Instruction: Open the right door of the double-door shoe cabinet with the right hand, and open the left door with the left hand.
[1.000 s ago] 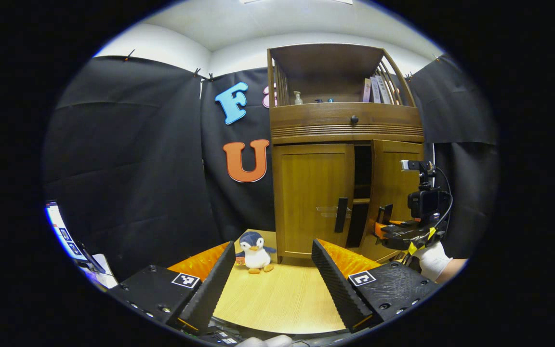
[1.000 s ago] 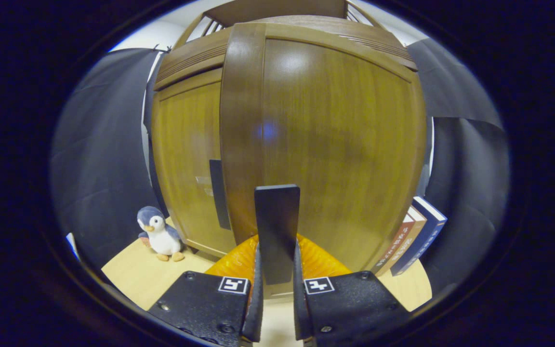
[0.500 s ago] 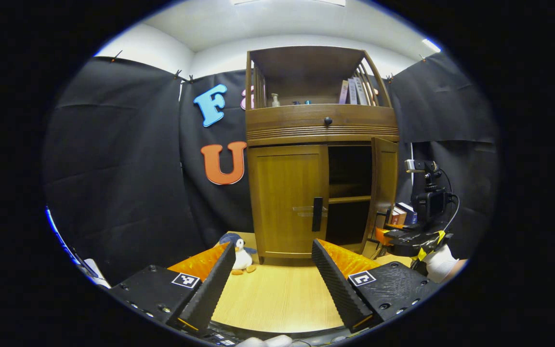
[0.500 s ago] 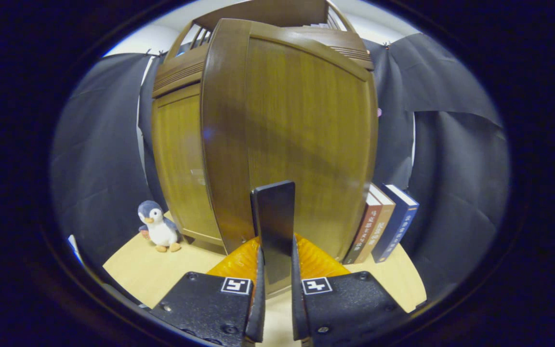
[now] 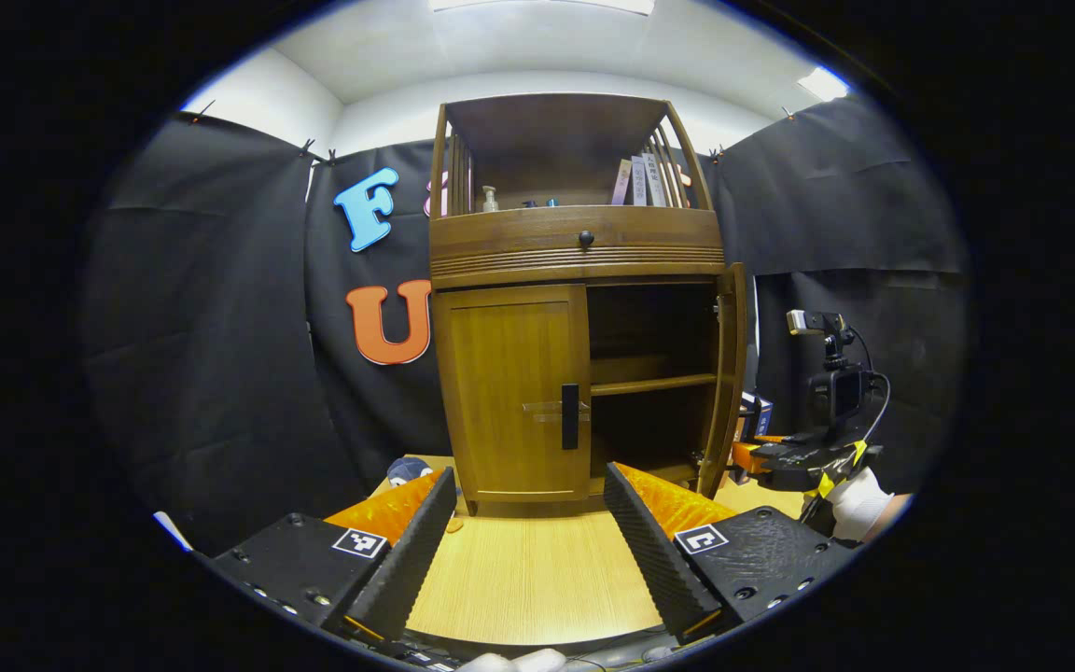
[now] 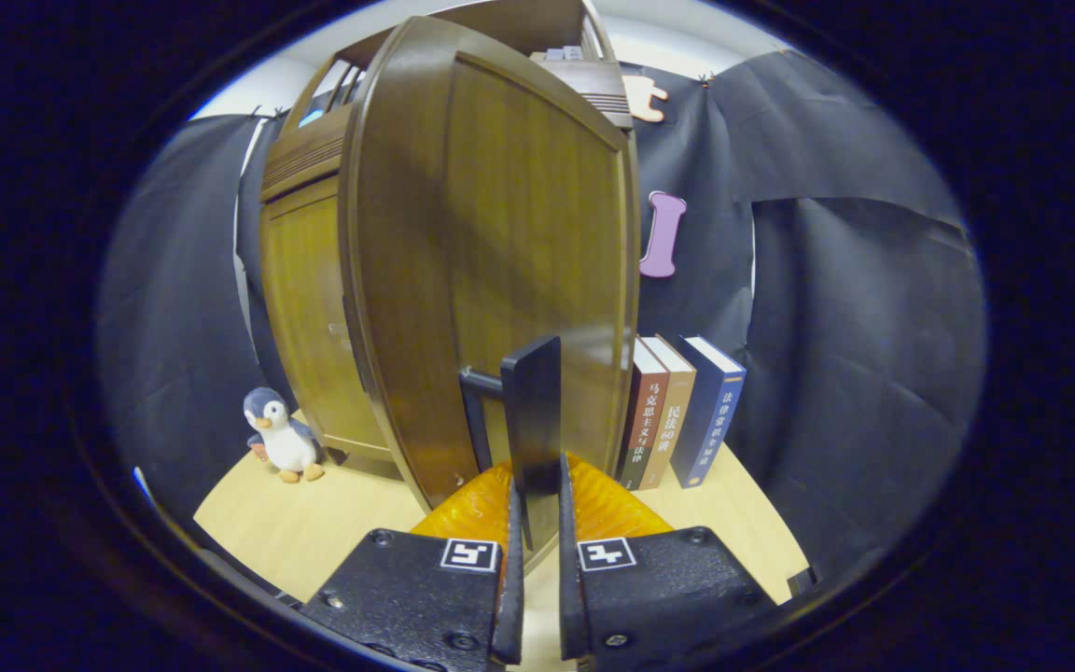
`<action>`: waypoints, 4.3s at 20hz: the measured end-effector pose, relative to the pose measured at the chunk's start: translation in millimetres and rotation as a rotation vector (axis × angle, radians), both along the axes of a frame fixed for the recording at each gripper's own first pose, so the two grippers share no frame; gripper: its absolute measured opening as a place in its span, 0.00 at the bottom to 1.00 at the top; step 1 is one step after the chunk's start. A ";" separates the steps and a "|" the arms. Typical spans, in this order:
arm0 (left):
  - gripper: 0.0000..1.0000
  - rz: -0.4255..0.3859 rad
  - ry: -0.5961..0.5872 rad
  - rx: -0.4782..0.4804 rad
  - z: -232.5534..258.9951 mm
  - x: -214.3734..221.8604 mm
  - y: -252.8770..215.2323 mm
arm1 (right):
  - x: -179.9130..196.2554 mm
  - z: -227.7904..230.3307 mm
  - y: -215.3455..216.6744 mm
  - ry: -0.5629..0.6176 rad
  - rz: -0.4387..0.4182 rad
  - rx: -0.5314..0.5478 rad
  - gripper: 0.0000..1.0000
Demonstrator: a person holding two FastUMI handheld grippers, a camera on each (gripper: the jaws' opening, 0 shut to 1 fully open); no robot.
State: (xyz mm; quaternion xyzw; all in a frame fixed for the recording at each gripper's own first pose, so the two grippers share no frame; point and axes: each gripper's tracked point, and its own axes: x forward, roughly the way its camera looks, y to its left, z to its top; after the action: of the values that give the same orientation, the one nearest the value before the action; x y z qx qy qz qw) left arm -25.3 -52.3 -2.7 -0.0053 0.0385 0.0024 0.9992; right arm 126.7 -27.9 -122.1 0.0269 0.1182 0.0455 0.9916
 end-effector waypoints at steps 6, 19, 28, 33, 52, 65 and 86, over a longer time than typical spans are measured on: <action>0.96 -0.033 0.002 -0.004 -3.5 -5.0 -4.5 | -4.8 -0.3 -41.9 -0.012 -0.073 -0.013 0.10; 0.96 0.021 -0.038 -0.005 17.6 6.7 -56.2 | 2.4 -2.7 -125.4 -0.010 0.034 0.026 0.04; 0.96 0.207 -0.026 -0.003 25.0 -13.5 -102.4 | 10.5 -1.5 -148.5 0.001 0.220 0.001 0.04; 0.96 0.259 -0.027 -0.029 25.6 -24.1 -115.6 | -0.7 -0.3 -151.3 0.004 0.253 -0.016 0.08; 0.96 0.104 -0.058 0.043 10.5 67.1 23.0 | -123.4 103.1 -39.2 -0.198 -0.010 -0.020 1.00; 0.96 -0.075 -0.127 -0.023 -28.0 217.3 -17.0 | -136.0 106.1 26.7 -0.133 -0.040 -0.023 1.00; 0.34 -0.125 -0.031 -0.030 -106.4 364.9 -58.7 | -143.2 82.9 -12.7 -0.031 -0.164 -0.069 1.00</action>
State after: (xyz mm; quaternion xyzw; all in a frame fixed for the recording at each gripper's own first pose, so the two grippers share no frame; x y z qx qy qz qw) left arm 339.6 -111.0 -109.0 -0.0180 0.0232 -0.0607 0.9977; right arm -16.5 -40.6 -39.1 0.0015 0.1019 -0.0396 0.9940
